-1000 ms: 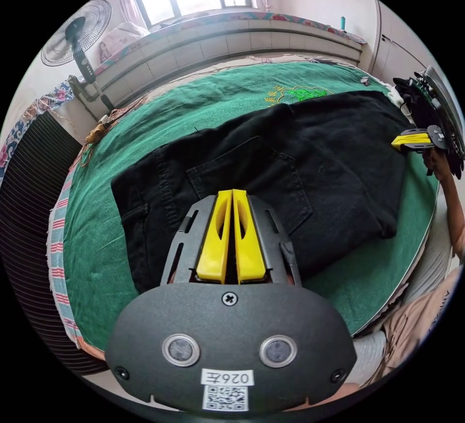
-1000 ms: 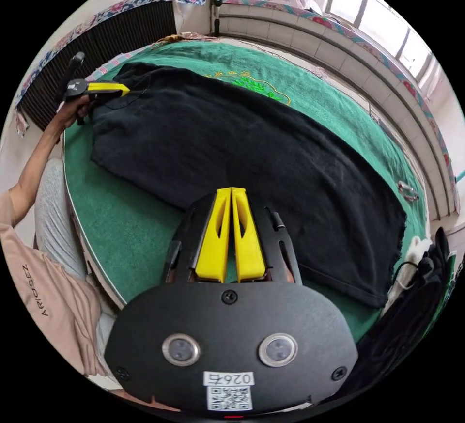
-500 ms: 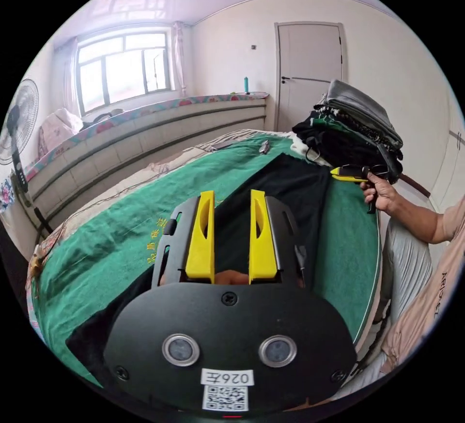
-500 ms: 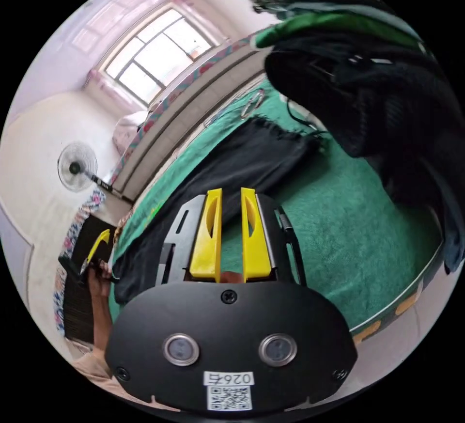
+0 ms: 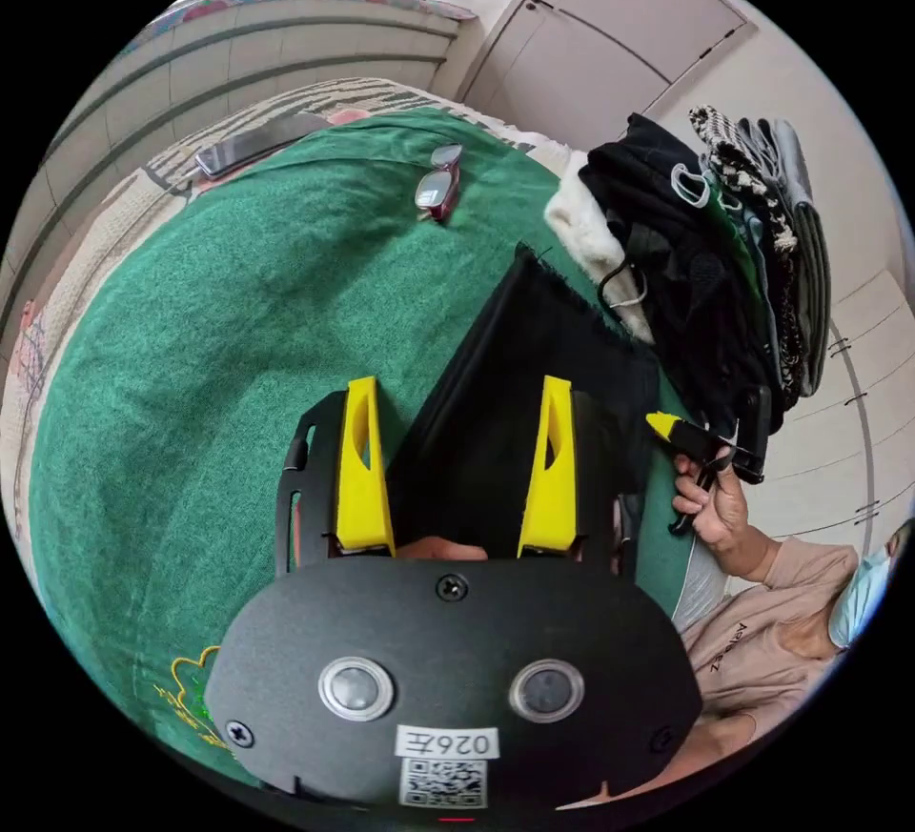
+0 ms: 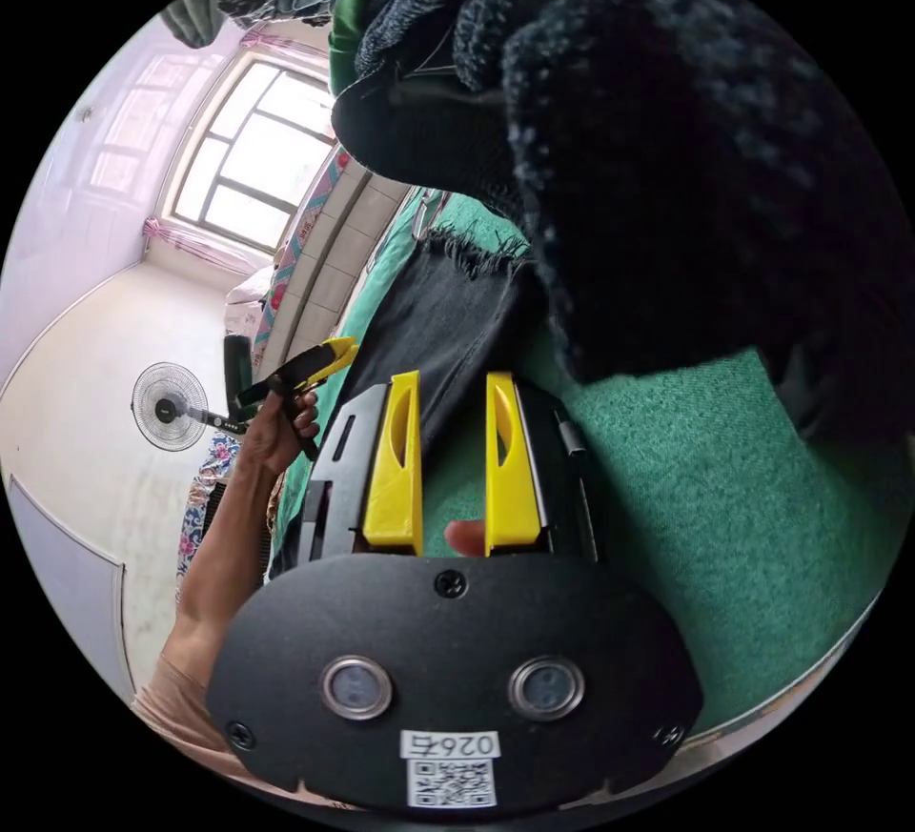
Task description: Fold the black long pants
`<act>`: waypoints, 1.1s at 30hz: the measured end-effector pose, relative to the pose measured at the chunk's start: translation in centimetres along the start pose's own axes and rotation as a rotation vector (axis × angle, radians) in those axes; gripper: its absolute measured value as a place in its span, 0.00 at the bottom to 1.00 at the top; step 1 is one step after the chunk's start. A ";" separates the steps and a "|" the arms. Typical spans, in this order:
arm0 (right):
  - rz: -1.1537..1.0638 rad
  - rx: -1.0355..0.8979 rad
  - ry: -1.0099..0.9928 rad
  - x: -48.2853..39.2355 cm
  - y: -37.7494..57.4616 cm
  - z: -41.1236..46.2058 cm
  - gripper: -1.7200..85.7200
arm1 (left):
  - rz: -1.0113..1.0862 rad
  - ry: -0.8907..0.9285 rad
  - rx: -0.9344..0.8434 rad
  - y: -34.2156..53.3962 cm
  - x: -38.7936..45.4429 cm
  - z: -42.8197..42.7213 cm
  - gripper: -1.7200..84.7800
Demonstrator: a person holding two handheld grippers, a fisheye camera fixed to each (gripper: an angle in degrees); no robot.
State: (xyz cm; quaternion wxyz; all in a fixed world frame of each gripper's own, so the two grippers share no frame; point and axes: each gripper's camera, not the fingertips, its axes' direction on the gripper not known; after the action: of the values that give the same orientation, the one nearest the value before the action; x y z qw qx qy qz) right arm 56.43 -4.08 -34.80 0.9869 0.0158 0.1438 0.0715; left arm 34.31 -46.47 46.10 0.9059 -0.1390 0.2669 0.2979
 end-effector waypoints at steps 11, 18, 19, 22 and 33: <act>-0.030 -0.029 -0.055 -0.9 -0.4 1.3 0.02 | 0.125 -0.015 -0.084 -5.5 -1.0 0.9 0.02; -0.205 0.089 -0.166 -5.8 2.5 -1.4 0.00 | 0.084 0.227 0.175 -1.7 -5.5 -5.3 0.02; -0.273 0.110 -0.167 -7.6 3.3 -1.8 0.00 | 0.086 0.257 0.225 -0.4 -6.3 -6.8 0.02; -0.472 0.148 -0.200 -13.0 6.0 -2.5 0.00 | 0.073 0.299 0.341 4.0 -8.6 -11.1 0.02; -1.008 -0.195 -0.337 -32.4 21.6 8.5 0.01 | -0.158 0.255 0.488 26.0 -19.5 -19.6 0.01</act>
State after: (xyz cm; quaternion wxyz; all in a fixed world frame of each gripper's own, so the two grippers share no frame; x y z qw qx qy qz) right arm 25.20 12.50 -16.41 0.9052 -0.1355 -0.0342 -0.4015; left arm -2.75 -43.22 38.68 0.8922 0.0264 0.4307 0.1334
